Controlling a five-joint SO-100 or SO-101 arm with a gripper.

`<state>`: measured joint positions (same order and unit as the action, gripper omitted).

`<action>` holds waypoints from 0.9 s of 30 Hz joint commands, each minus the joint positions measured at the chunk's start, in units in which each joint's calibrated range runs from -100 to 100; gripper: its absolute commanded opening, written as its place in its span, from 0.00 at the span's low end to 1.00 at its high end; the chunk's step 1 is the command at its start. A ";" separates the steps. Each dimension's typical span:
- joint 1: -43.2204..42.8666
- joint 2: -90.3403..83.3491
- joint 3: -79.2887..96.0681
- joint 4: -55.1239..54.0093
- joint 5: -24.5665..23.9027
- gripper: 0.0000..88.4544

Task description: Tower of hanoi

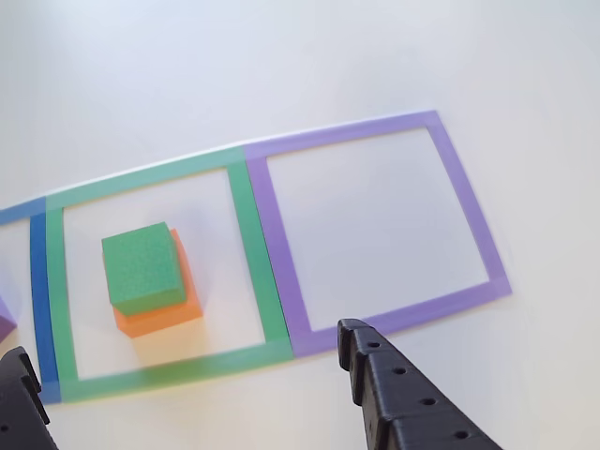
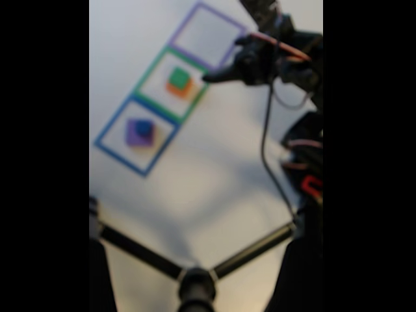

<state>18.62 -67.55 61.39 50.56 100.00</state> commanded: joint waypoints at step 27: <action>-6.46 35.82 32.61 -86.13 0.00 0.45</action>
<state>13.43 -35.18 93.90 -29.51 100.00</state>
